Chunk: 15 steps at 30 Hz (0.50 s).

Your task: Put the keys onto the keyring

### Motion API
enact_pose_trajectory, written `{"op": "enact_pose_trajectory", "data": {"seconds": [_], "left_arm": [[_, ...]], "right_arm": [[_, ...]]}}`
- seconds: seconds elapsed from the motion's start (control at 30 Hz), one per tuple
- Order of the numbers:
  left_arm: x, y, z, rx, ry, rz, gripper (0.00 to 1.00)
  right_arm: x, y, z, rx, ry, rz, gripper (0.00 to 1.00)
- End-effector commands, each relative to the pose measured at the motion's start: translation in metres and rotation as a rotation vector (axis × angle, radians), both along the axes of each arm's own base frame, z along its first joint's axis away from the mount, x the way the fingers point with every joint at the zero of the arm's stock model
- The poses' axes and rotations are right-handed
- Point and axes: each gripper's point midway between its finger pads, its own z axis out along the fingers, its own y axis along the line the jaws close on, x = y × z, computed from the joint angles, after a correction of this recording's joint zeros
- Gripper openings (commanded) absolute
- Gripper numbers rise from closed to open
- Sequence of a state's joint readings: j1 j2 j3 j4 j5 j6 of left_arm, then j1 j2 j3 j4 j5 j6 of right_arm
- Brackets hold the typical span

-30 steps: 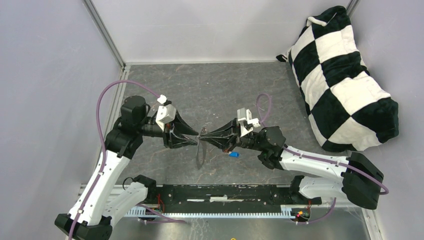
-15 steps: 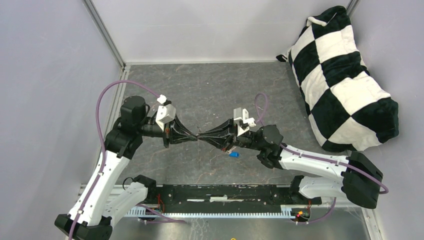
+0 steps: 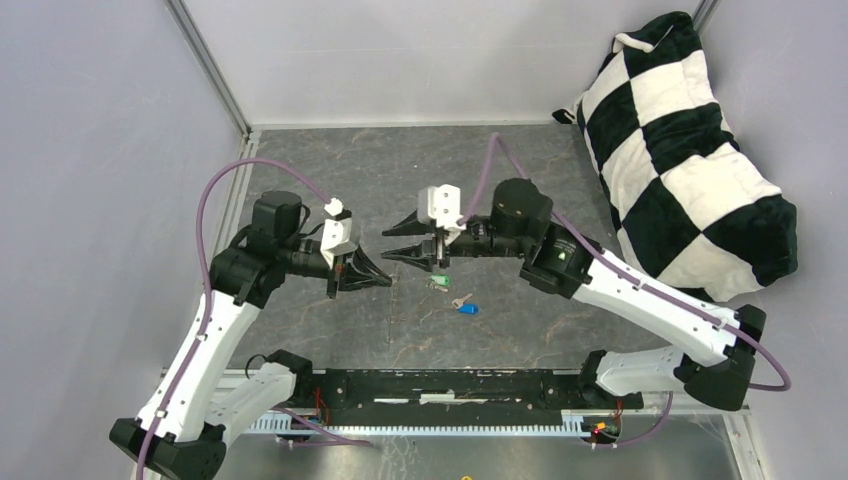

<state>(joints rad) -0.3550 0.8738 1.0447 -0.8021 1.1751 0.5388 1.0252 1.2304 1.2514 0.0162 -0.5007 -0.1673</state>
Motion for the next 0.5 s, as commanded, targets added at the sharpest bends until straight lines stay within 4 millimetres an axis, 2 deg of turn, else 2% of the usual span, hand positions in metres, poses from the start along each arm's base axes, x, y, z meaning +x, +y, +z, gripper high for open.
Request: {"op": "enact_pose_trajectory", "data": {"seconds": [0.0,0.13,0.47], "left_arm": [[0.0024,0.0031,0.0109,0.024,-0.121,-0.03,0.02],[0.0041,0.0047,0.0122,0.043,-0.151,-0.033,0.02],[0.005,0.0064,0.01,0.061,-0.159,-0.03,0.02]], "right_arm": [[-0.004,-0.0041,-0.0532,-0.268,0.021,0.064,0.4],[-0.0054,-0.0019,-0.0547,-0.294,0.018,0.09,0.35],[-0.0091,0.0047,-0.054,-0.31,0.026,0.137,0.32]]}}
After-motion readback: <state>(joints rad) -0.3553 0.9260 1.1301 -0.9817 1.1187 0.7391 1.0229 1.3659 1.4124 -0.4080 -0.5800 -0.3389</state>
